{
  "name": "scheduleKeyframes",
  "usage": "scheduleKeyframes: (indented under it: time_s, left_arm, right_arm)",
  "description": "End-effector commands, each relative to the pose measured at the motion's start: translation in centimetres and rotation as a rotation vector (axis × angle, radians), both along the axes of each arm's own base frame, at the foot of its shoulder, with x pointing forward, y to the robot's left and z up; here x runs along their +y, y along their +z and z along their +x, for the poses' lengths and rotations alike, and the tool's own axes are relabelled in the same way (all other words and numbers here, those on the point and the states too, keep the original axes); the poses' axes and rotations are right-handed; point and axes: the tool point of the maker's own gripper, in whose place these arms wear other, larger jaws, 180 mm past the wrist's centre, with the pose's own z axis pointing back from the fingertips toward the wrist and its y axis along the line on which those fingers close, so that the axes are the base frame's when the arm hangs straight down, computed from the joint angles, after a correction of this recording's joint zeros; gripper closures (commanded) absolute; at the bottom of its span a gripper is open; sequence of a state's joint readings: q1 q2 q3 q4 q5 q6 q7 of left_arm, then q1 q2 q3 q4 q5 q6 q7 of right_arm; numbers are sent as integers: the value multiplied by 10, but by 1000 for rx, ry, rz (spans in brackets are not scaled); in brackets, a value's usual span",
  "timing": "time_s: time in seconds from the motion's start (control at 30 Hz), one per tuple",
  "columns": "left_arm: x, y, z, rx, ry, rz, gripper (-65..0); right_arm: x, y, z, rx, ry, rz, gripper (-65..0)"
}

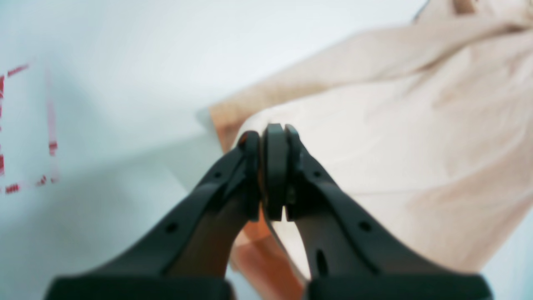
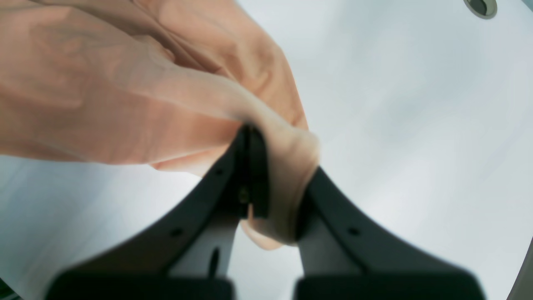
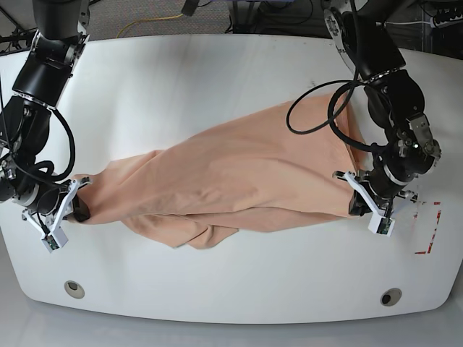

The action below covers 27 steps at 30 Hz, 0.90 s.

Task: Fold the T-shirt properly
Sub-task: 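Stretch the shirt between both grippers, pulling the left gripper away, then release the shirt with the left gripper and drag it with the right gripper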

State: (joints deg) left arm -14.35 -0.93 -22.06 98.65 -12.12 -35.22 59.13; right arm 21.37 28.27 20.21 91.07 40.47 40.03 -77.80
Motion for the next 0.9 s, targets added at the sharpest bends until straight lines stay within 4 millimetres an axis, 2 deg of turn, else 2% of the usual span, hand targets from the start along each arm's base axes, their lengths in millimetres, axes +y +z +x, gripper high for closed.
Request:
scheduleKeyframes:
  time_s: [0.0,0.07,0.33,0.53,0.67,0.87]
  left_arm:
    - [-9,39,17,-121,-32,-51,0]
    - [-11,53,23,-157,-40,-73,0]
    - [-12,114,50,-276,-55,-59,0]
    - [4,173,65,-389,-41,-11,0]
    - [11,194,62,-425,-28,31,0]
    - [24,251,51,-563,4,111,0]
  right_arm:
    - [-10,26,8,-77,-14,-5,0]
    - [-14,30,9,-90,-28,0,0]
    - [-34,72,31,-179,-97,-85,0]
    - [-45,112,47,-255,-142,-153,0]
    - [-45,140,59,-300,-151,-220,0]
    - [-53,188,72,-384,-195,-235,0]
